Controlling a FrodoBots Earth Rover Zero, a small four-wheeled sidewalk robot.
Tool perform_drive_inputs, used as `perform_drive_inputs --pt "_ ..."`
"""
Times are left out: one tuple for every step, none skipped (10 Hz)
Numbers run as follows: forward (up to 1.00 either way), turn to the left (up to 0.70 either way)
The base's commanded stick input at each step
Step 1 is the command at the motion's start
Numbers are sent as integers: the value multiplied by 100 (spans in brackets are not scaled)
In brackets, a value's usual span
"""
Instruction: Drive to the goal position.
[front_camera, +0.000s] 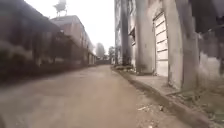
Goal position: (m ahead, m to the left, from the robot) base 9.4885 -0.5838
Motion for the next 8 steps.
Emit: perform_drive_inputs --pt "100 0" --pt "100 0" --pt "100 0" --pt "100 0" --pt "100 0" --pt "100 15" --pt "100 18" --pt "100 0"
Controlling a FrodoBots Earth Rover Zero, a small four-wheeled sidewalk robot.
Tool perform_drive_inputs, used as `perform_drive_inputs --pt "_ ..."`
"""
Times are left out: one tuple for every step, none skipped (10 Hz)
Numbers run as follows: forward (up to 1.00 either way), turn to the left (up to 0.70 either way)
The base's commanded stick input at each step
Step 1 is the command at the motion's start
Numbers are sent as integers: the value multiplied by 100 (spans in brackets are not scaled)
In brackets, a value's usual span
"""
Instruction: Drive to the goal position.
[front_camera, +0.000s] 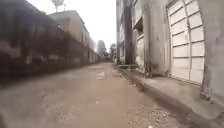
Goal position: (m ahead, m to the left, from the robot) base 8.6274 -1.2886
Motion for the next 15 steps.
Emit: perform_drive_inputs --pt "100 0" --pt "100 0" --pt "100 0" --pt "100 0" --pt "100 0" --pt "100 0" --pt "100 0" --pt "100 0" --pt "100 0" --pt "100 0" --pt "100 0" --pt "100 -18" --pt "100 0" --pt "100 0" --pt "100 0"
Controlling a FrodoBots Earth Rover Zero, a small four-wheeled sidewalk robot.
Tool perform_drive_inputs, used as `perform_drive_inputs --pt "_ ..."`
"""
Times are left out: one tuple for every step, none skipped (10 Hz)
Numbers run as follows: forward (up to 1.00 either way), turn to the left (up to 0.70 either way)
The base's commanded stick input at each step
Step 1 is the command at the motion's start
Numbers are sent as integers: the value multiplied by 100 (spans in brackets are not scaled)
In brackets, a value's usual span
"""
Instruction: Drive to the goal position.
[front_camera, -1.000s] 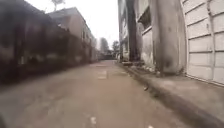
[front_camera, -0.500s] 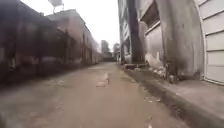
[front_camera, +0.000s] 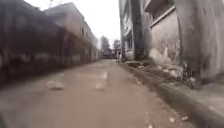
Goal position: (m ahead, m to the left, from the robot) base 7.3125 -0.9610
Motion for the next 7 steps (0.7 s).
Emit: perform_drive_inputs --pt "100 0" --pt "100 0" --pt "100 0" --pt "100 0" --pt "100 0" --pt "100 0" --pt "100 0"
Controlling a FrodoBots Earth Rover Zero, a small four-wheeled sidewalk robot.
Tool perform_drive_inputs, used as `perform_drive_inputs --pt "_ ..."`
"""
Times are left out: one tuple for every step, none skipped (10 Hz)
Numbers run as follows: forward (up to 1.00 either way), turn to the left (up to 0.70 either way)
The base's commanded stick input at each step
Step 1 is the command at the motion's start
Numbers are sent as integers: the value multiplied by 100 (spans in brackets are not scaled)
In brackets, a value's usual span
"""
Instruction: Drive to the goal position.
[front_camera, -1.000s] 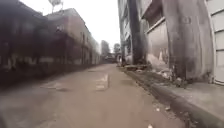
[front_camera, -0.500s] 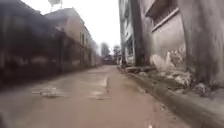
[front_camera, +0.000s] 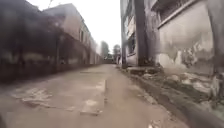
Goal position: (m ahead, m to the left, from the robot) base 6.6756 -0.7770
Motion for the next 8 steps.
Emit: perform_drive_inputs --pt "100 0" --pt "100 0" --pt "100 0" --pt "100 0" --pt "100 0" --pt "100 0" --pt "100 0" --pt "100 0"
